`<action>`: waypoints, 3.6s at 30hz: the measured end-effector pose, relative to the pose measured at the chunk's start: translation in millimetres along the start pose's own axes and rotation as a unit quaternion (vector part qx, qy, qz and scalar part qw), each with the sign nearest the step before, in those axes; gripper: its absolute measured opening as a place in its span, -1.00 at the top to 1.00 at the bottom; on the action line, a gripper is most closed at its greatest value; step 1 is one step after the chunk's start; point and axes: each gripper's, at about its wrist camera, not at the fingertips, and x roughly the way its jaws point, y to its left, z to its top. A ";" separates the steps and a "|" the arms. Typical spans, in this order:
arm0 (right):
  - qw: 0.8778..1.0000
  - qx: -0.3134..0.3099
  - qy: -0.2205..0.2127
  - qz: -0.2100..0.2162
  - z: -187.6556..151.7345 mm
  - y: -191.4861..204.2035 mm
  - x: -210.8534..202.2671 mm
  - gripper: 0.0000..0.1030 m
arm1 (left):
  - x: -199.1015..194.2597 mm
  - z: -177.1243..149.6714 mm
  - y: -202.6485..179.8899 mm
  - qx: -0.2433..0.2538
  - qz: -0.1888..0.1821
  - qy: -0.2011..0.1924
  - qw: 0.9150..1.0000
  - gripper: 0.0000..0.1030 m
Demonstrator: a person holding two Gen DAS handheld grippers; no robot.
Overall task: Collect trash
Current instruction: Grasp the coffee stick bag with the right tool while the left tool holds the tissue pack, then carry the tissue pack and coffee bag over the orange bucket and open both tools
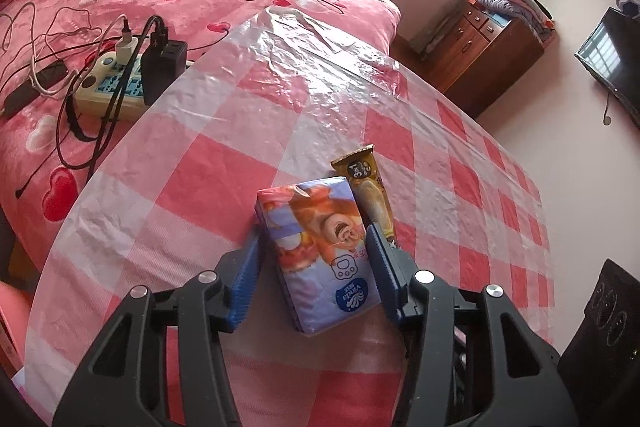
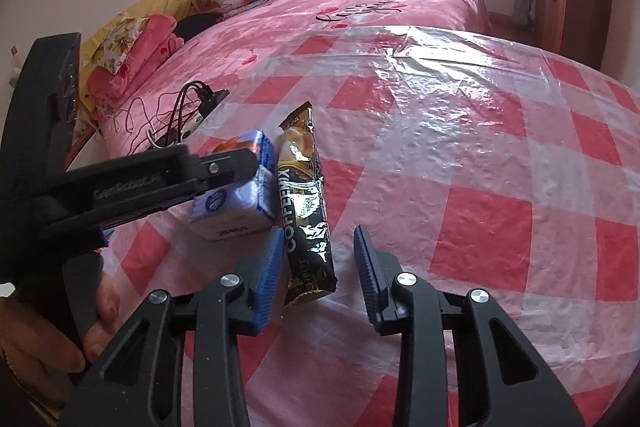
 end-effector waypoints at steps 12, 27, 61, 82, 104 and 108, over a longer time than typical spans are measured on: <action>1.000 -0.014 -0.015 -0.019 -17.4 7.5 -17.0 0.58 | -23.0 -19.1 19.3 -0.001 -0.012 -0.001 1.000 -0.02; 0.999 -0.015 -0.035 -0.027 -46.8 21.9 -51.5 0.60 | -54.7 -53.6 35.8 0.019 -0.020 -0.007 1.000 0.11; 0.999 -0.009 -0.024 -0.020 -100.9 37.2 -103.7 0.60 | -70.7 -109.6 3.1 0.161 0.038 -0.022 0.986 -0.06; 0.994 -0.101 -0.002 0.045 -78.1 129.0 -99.8 0.60 | -141.9 -108.4 89.7 0.083 0.098 -0.072 0.989 -0.06; 0.962 -0.218 0.070 0.149 -71.8 266.2 -33.9 0.60 | -173.3 -127.3 218.7 -0.014 0.209 -0.063 0.976 -0.06; 0.957 -0.227 0.084 0.159 -71.4 284.3 -19.0 0.60 | -172.7 -132.7 238.6 -0.031 0.221 -0.054 0.973 -0.06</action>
